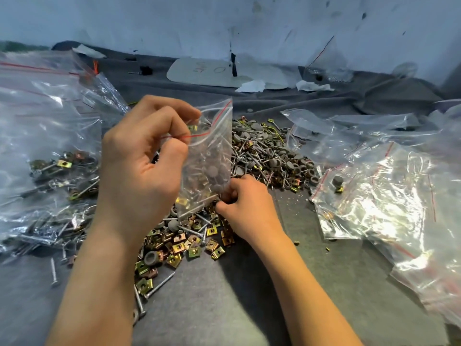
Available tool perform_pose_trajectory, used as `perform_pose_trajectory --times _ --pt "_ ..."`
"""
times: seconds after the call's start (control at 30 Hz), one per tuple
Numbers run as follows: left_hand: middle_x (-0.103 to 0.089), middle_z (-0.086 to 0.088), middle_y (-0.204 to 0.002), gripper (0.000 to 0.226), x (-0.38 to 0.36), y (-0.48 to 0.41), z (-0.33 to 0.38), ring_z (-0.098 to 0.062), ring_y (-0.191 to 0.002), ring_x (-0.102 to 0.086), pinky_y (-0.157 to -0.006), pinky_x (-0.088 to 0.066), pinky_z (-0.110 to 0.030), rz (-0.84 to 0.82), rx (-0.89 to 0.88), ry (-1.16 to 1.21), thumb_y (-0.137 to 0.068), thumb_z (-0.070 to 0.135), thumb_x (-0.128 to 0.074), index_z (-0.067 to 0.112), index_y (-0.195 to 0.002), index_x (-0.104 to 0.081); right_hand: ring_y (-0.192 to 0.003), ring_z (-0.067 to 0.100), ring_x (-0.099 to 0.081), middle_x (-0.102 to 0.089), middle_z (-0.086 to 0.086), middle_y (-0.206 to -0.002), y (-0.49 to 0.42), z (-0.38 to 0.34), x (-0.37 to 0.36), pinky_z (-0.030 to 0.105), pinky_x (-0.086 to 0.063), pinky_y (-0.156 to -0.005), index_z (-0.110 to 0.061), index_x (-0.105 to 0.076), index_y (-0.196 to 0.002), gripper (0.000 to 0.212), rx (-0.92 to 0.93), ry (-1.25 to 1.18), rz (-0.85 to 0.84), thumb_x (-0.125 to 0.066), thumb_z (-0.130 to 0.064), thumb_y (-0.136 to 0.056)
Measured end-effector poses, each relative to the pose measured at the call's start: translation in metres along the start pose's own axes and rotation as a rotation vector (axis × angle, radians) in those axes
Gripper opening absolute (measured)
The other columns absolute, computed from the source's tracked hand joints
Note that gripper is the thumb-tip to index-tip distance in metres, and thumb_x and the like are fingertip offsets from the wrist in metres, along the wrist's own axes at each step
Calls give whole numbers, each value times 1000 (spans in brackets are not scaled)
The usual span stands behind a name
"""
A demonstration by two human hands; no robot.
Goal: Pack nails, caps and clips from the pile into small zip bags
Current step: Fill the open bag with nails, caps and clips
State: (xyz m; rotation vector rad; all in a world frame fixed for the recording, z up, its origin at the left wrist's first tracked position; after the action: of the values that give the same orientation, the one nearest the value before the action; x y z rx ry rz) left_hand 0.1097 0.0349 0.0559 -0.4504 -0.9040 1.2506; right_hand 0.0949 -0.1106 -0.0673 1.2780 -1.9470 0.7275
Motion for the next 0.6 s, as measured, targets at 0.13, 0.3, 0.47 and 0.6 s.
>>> perform_pose_trajectory --times 0.13,0.3,0.47,0.6 --pt "-62 -1 -102 17 -2 0 2 -11 -100 -59 -82 -48 -36 -7 -15 17 -79 15 -41 8 -66 -51 -54 -5 -48 -55 -14 -62 -2 18 14 6 -33 -45 -26 -58 -65 22 -71 -201 -29 -73 -18 -79" --pt "-61 1 -103 17 -2 0 4 -5 -101 -58 -85 -48 -28 -6 -16 32 -79 14 -40 11 -65 -49 -62 8 -58 -63 -6 -67 -4 42 49 14 -43 -55 -23 -59 -68 21 -127 -307 104 -74 -13 -80" --pt "-63 -4 -104 17 -11 1 9 -6 -101 -58 -82 -44 -23 -84 -23 37 -77 14 -40 9 -65 -49 -67 9 -59 -65 -4 -73 10 32 95 21 -45 -63 -23 -64 -78 18 -12 -497 357 -67 -7 -85" --pt "-64 -5 -105 18 -26 4 21 -8 -97 -58 -77 -39 -19 -209 -62 73 -74 16 -39 6 -65 -51 -69 10 -60 -66 -5 -76 45 -15 141 23 -50 -64 -21 -67 -85 15 346 -697 513 -66 -6 -86"
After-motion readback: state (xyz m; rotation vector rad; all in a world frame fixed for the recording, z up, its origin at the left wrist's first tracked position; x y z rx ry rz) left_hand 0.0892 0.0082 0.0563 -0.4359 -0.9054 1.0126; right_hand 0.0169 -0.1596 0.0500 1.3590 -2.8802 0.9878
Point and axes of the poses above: each hand's wrist, its own y-axis away from the middle knuckle, its own x-axis out of the back of the hand, z = x × y, the point moved 8 cm from there along -y, towards the middle knuckle
